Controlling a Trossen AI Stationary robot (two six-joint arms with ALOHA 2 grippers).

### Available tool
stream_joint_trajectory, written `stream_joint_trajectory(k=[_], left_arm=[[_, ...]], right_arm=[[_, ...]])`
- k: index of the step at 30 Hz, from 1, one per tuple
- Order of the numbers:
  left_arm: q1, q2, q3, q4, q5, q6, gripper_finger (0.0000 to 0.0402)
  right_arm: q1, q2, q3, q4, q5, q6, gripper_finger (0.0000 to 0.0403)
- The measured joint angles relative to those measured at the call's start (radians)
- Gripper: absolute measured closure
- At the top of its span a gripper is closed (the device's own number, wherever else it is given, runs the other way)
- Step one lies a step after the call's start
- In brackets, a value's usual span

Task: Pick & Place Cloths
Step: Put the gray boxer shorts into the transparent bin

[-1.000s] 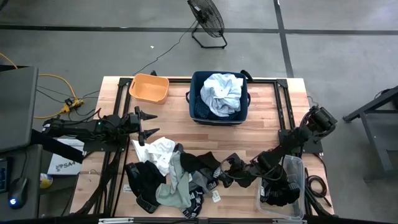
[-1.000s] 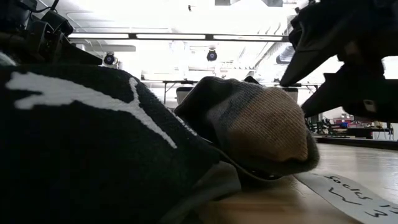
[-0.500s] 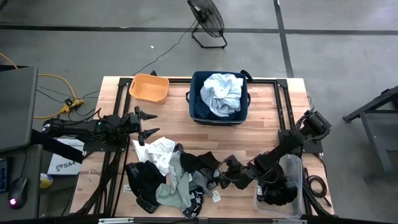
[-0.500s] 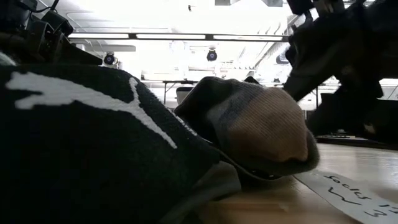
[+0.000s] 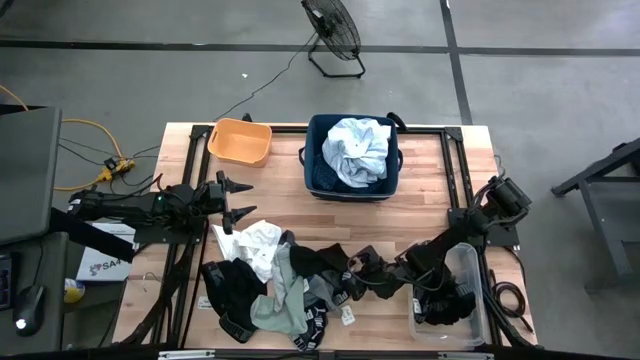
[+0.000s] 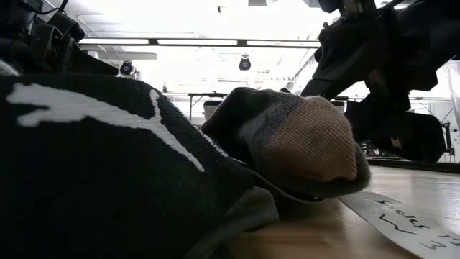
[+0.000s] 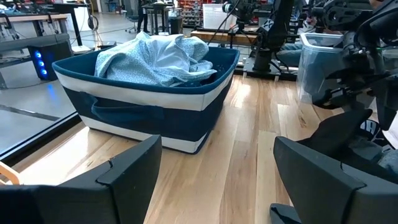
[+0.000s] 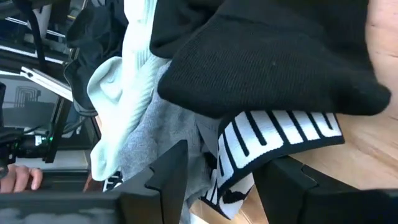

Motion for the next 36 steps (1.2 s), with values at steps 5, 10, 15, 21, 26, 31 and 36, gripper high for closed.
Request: stream_joint_trajectory(k=[5, 10, 15, 21, 26, 31, 36], left_arm=[[0.000, 0.000, 0.000, 0.000, 0.000, 0.000, 0.0096], [0.000, 0.000, 0.000, 0.000, 0.000, 0.000, 0.0096], [0.000, 0.000, 0.000, 0.000, 0.001, 0.000, 0.0096], [0.000, 0.000, 0.000, 0.000, 0.001, 0.000, 0.0096], [0.000, 0.000, 0.000, -0.001, 0.002, 0.000, 0.0096], [0.000, 0.000, 0.000, -0.001, 0.002, 0.000, 0.0096], [0.000, 0.000, 0.000, -0.002, 0.002, 0.000, 0.0096]], right_arm=[[0.000, 0.000, 0.000, 0.001, -0.014, -0.002, 0.0280], [0.000, 0.000, 0.000, 0.001, -0.026, -0.003, 0.0354], [0.000, -0.002, 0.000, 0.029, -0.026, -0.051, 0.0395], [0.000, -0.072, -0.001, 0.047, -0.025, -0.139, 0.0398], [-0.007, -0.161, -0.001, 0.038, -0.019, -0.273, 0.0399], [-0.025, -0.199, 0.000, 0.043, -0.051, -0.465, 0.0399], [-0.030, -0.167, -0.001, 0.031, -0.114, -0.623, 0.0399]])
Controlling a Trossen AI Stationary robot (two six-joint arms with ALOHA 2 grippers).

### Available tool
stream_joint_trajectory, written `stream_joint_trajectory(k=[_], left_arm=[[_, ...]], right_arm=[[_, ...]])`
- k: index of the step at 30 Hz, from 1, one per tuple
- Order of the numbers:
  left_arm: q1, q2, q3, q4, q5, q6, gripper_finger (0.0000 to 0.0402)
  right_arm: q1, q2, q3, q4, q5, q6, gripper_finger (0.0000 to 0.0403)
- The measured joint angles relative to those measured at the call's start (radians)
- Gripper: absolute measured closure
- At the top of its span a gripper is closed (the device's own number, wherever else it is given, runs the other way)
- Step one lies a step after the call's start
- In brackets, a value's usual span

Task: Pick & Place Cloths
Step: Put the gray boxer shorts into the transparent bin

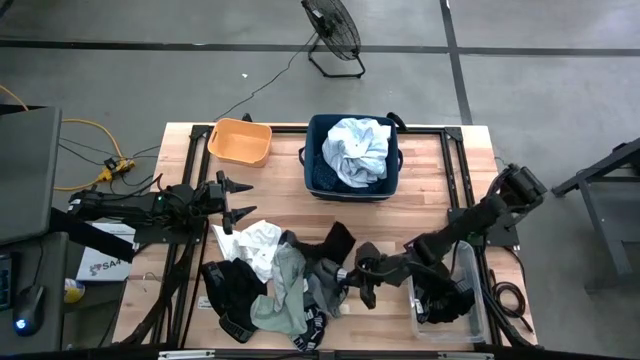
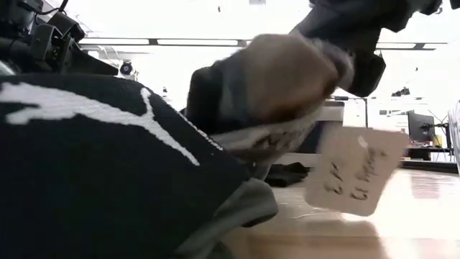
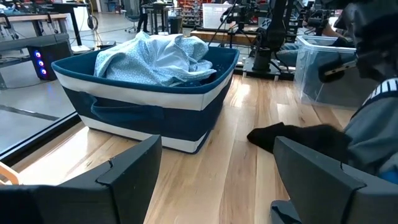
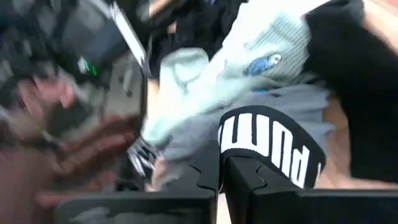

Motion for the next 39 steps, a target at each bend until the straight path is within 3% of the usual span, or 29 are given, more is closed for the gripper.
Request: stream_joint_trajectory(k=[9, 19, 23, 33, 39], left_arm=[[0.000, 0.000, 0.000, -0.003, 0.000, 0.000, 0.0096], [0.000, 0.000, 0.000, -0.003, 0.000, 0.000, 0.0096], [0.000, 0.000, 0.000, -0.003, 0.000, 0.000, 0.0096], [0.000, 0.000, 0.000, -0.003, 0.000, 0.000, 0.0096], [0.000, 0.000, 0.000, -0.003, -0.001, 0.000, 0.0096]], right_arm=[[-0.009, 0.076, 0.000, -0.025, 0.031, -0.427, 0.0399], [-0.064, 0.086, 0.001, -0.028, -0.117, -0.607, 0.0390], [-0.066, 0.086, 0.000, -0.028, -0.116, -0.658, 0.0348], [-0.116, 0.086, 0.001, -0.028, -0.115, -0.838, 0.0181], [-0.149, 0.096, 0.001, -0.028, -0.145, -0.968, 0.0154]])
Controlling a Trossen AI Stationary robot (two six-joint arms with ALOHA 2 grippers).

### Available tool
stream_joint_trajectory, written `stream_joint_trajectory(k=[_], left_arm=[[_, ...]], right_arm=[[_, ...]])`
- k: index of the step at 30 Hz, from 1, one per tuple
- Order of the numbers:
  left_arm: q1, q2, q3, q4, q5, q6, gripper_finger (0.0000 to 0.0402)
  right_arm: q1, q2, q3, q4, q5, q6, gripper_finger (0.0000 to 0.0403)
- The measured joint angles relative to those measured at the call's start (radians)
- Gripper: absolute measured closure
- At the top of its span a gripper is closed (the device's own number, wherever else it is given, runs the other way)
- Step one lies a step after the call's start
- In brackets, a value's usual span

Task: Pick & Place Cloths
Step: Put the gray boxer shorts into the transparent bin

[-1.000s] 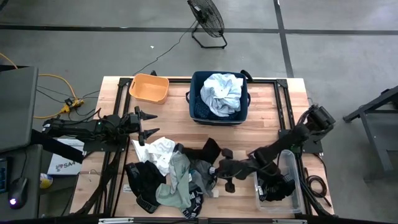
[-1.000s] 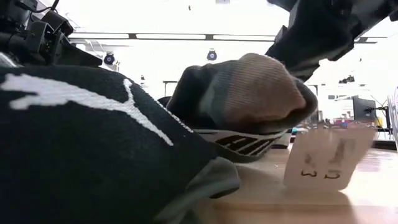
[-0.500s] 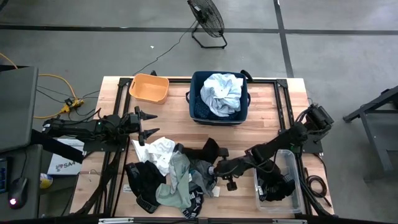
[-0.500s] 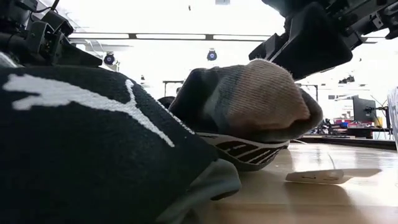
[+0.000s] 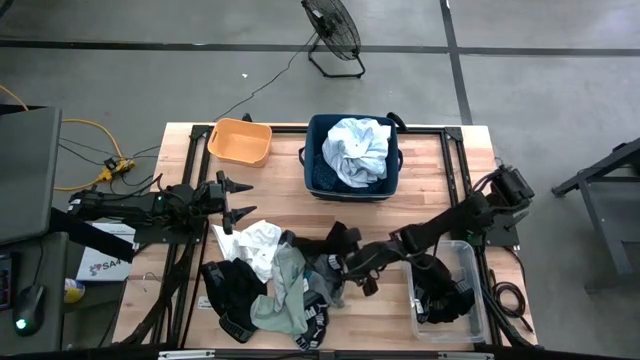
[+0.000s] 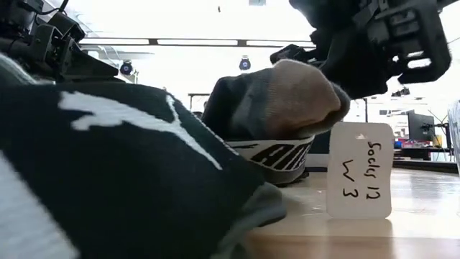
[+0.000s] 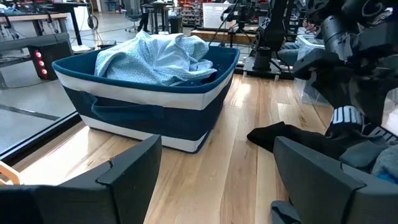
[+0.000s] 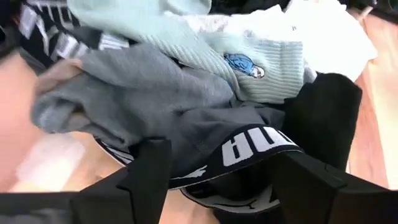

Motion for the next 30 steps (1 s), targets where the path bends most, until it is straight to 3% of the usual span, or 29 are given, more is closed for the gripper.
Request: stream_joint_trajectory(k=[9, 16, 25, 30], left_arm=[[0.000, 0.006, 0.000, 0.000, 0.000, 0.000, 0.0096], [0.000, 0.031, 0.000, 0.000, -0.006, 0.000, 0.0096], [0.000, 0.049, 0.000, 0.000, -0.008, 0.000, 0.0096], [0.000, 0.049, 0.000, 0.000, -0.009, 0.000, 0.0096]], right_arm=[[-0.026, 0.116, 0.000, 0.081, -0.013, -0.171, 0.0166], [-0.035, 0.128, 0.000, 0.108, -0.005, -0.284, 0.0166], [-0.100, 0.130, 0.030, 0.105, -0.149, -0.259, 0.0166], [-0.110, 0.217, 0.113, 0.087, -0.224, -0.247, 0.0167]])
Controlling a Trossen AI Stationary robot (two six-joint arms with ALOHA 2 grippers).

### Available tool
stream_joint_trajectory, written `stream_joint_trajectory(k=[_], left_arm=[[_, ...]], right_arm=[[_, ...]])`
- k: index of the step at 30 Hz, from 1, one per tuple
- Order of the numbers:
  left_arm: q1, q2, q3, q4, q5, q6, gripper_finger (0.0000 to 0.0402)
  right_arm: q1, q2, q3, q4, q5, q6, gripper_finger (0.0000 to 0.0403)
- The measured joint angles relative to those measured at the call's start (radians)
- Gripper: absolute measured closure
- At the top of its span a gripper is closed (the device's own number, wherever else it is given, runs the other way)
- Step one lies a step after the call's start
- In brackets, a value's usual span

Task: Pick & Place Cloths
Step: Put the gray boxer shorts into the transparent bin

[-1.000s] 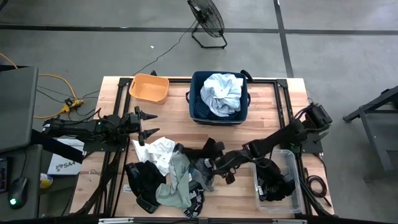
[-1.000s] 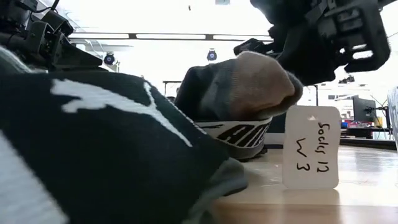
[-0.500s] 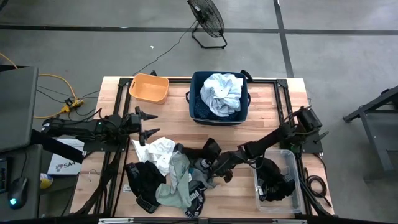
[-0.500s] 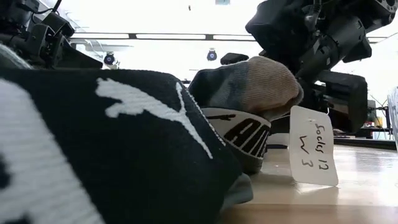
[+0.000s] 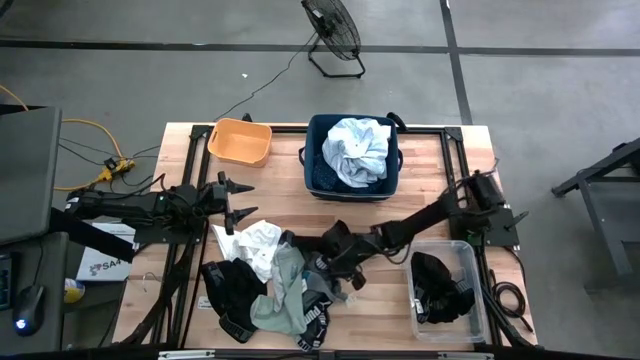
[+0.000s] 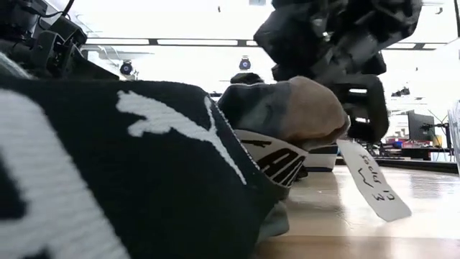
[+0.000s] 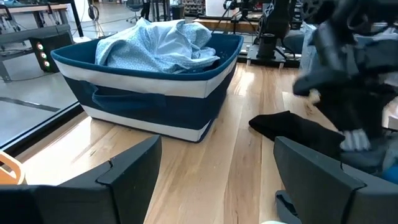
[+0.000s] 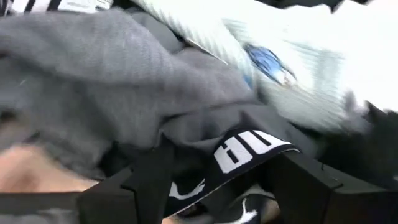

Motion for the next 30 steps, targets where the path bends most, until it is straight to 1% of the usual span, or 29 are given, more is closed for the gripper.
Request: stream_joint_trajectory(k=[2, 5, 8, 12, 14, 16, 18, 22, 23, 27, 30], left_arm=[[0.000, 0.000, 0.000, 0.000, 0.000, 0.000, 0.0096], [0.000, 0.000, 0.000, 0.001, 0.000, 0.000, 0.0096], [0.000, -0.001, 0.000, 0.000, 0.000, 0.000, 0.0096], [0.000, -0.001, 0.000, 0.000, 0.000, 0.000, 0.0096], [0.000, -0.001, 0.000, 0.000, 0.000, 0.000, 0.0096], [0.000, -0.001, 0.000, 0.000, 0.000, 0.000, 0.0096], [0.000, -0.001, 0.000, 0.000, 0.001, 0.000, 0.0096], [0.000, -0.001, 0.000, 0.000, 0.001, 0.000, 0.0096], [0.000, -0.001, 0.000, 0.000, 0.001, -0.001, 0.0096], [0.000, -0.001, 0.000, 0.000, 0.001, -0.018, 0.0096], [0.000, -0.001, 0.000, 0.000, 0.001, -0.019, 0.0096]], right_arm=[[0.001, 0.047, 0.048, -0.016, -0.016, -0.006, 0.0167], [-0.004, 0.093, 0.094, -0.033, -0.066, -0.012, 0.0167], [-0.019, 0.092, 0.113, -0.080, -0.103, -0.008, 0.0168], [-0.039, 0.092, 0.127, -0.161, -0.154, 0.076, 0.0186], [-0.046, 0.092, 0.127, -0.188, -0.173, 0.125, 0.0207], [-0.048, 0.091, 0.127, -0.201, -0.174, 0.170, 0.0238], [-0.049, 0.090, 0.127, -0.203, -0.174, 0.217, 0.0280], [-0.057, 0.086, 0.126, -0.207, -0.196, 0.318, 0.0379], [-0.058, 0.081, 0.125, -0.211, -0.197, 0.339, 0.0388], [-0.057, 0.031, 0.120, -0.235, -0.179, 0.401, 0.0396], [-0.047, -0.055, 0.121, -0.283, -0.123, 0.415, 0.0397]])
